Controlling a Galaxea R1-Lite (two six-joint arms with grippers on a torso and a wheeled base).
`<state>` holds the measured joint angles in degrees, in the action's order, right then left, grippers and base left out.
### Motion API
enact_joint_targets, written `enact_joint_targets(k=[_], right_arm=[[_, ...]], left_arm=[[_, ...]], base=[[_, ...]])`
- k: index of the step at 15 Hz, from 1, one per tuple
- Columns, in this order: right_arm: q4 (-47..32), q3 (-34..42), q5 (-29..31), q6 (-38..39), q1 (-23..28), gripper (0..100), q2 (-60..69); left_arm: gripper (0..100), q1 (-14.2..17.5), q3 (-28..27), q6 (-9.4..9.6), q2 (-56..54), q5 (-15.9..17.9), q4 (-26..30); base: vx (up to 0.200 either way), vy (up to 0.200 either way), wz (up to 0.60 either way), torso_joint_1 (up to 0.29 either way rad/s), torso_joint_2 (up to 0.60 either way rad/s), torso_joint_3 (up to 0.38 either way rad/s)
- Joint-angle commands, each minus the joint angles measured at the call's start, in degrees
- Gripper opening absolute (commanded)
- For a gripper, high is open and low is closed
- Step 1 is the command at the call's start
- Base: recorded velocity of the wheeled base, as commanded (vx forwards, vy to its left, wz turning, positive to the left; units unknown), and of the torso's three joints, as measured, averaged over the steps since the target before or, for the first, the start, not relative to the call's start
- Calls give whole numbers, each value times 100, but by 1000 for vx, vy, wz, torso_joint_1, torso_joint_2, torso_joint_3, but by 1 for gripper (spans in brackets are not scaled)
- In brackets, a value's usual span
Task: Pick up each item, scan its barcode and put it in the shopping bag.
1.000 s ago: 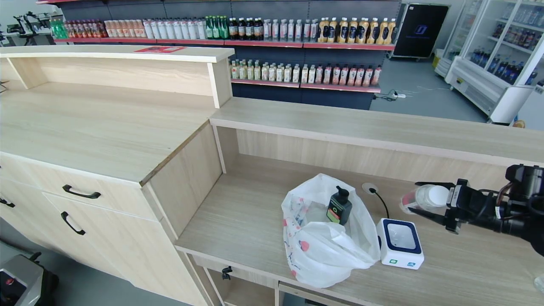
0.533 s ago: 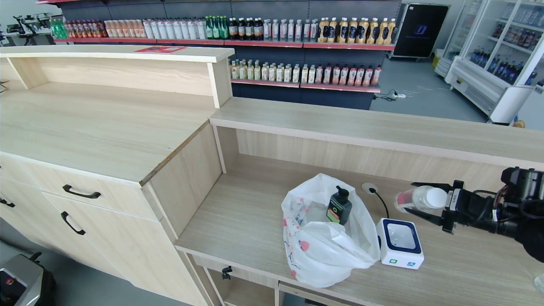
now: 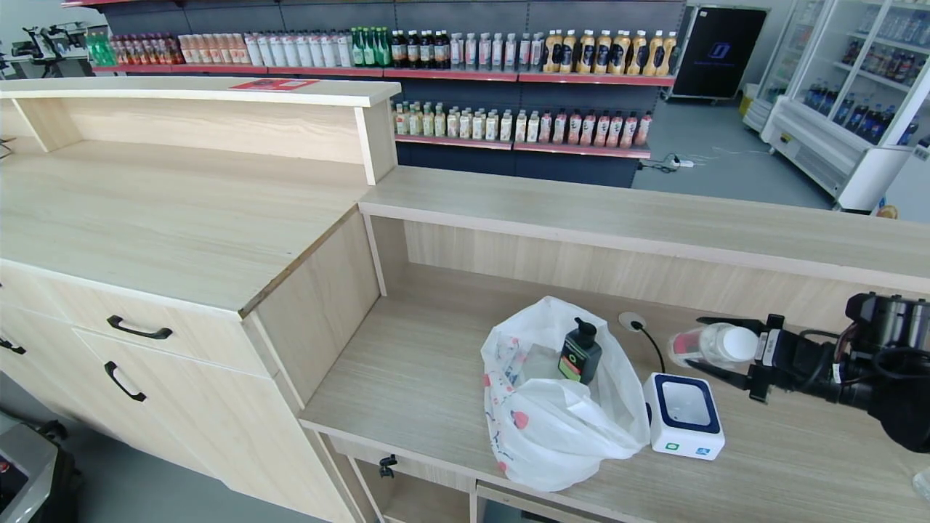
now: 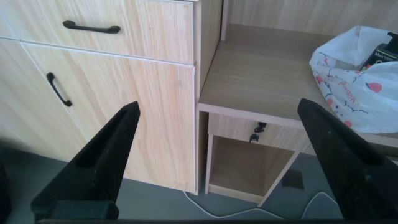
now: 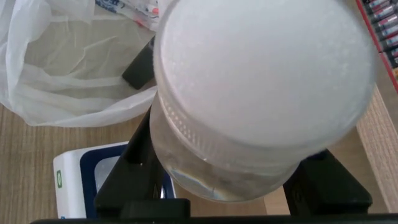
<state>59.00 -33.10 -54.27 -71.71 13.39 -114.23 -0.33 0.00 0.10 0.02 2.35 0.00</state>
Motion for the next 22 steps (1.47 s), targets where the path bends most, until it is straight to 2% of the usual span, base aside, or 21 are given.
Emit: enact_joint_targets(k=[1,11,13,14,15,16,17,19,22], right_arm=[[32,-4,-4,7,-3,0,-74],[-20,-4,-48,174,-3,0,93],[-592,242,171,1458,59,0,1623],[-899,295,444,1888,94,0,2062],[-1725,313,1375,2996,138,0,3011],[-1936,313,1718,3365,138,0,3284],[-2191,348,2413,3998,138,0,3732],[-2244,629,3432,4446,217,0,4207],[-2525,699,3652,4929,173,0,4479]], left_arm=[[100,-2,0,-1,6,2,0],[100,-2,0,-1,6,2,0],[100,-2,0,-1,6,2,0],[100,-2,0,-1,6,2,0],[100,-2,0,-1,6,2,0],[100,-2,0,-1,6,2,0],[100,-2,0,-1,6,2,0],[100,-2,0,-1,6,2,0],[100,-2,0,-1,6,2,0]], base=[[0,0,0,0,0,0],[0,0,0,0,0,0],[0,0,0,0,0,0],[0,0,0,0,0,0],[0,0,0,0,0,0],[0,0,0,0,0,0],[0,0,0,0,0,0],[0,0,0,0,0,0],[0,0,200,1,2,-1]])
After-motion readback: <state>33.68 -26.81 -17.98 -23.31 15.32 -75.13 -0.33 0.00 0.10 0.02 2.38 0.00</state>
